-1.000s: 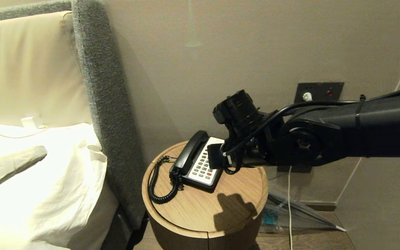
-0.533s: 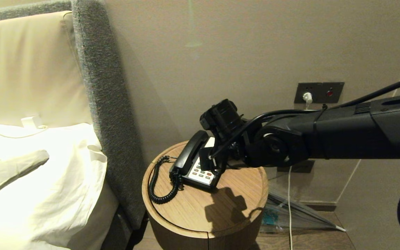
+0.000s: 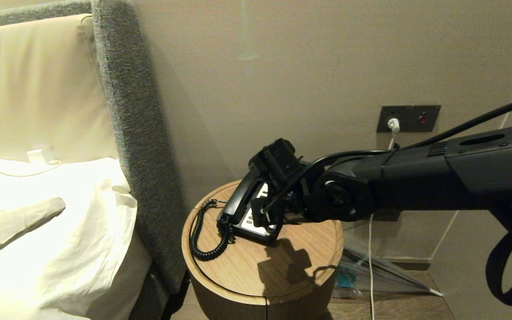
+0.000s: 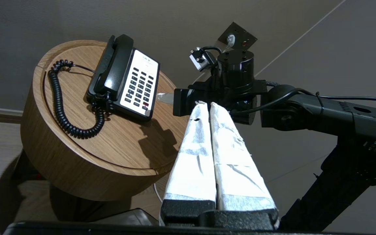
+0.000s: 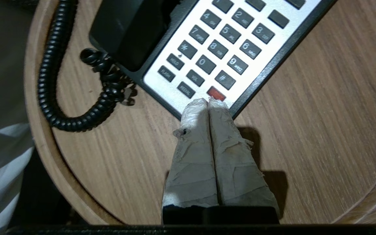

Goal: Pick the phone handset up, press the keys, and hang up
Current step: End the call using the dial pad

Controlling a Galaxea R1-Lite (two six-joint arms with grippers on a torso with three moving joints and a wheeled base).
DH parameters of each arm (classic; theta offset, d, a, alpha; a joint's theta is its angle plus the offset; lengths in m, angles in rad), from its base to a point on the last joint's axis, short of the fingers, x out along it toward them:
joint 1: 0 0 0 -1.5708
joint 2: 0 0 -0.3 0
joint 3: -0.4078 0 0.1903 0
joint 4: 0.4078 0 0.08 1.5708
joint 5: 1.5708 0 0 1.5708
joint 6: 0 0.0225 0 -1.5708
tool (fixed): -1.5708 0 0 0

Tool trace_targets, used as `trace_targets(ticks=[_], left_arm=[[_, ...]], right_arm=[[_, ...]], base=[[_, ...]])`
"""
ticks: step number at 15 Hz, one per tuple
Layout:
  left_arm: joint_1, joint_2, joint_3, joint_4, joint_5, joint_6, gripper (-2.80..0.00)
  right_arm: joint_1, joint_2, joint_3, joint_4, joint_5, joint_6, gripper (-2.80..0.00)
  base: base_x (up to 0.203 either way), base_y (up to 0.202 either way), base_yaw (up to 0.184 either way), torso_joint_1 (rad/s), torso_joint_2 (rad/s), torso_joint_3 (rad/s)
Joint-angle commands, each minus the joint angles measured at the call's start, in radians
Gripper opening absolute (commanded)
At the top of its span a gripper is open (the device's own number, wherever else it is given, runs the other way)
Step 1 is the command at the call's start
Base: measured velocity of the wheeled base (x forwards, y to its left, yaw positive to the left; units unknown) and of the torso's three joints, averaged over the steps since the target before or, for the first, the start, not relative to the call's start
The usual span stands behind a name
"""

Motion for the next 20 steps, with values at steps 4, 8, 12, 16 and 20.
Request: trace_targets(ticks=[4,8,12,16,20], left_arm=[[0.000,0.001,0.008,-0.001,0.000,-0.004,-2.80],[0.000,0.001,0.013,-0.001,0.000,-0.003,-2.80],[0.000,0.001,0.019,-0.001,0.000,-0.002,-2.80],[0.000,0.001,0.027,-0.001,0.000,-0.001,-2.80],[0.000,0.001,0.031,-0.001,-0.002,-0.001,-2.80]], right_arm=[[0.004,0.025,-0.001,0.000,-0.020,0.003,-2.80],[0.003,0.030,0.000,0.000,-0.020,0.002,-2.80],[0.005,0.035,0.002,0.002,-0.020,0.002,-2.80],[0.005,0.053,-0.001,-0.001,-0.020,0.003,-2.80],[0.003,0.062,-0.001,-0.001,-0.020,0.005,-2.80]], base=[[0.000,0.000,0.000,0.000,0.00,0.000],[0.000,0.000,0.000,0.000,0.00,0.000],[0.000,0.000,0.000,0.000,0.00,0.000],[0.000,0.000,0.000,0.000,0.00,0.000],[0.000,0.000,0.000,0.000,0.00,0.000]])
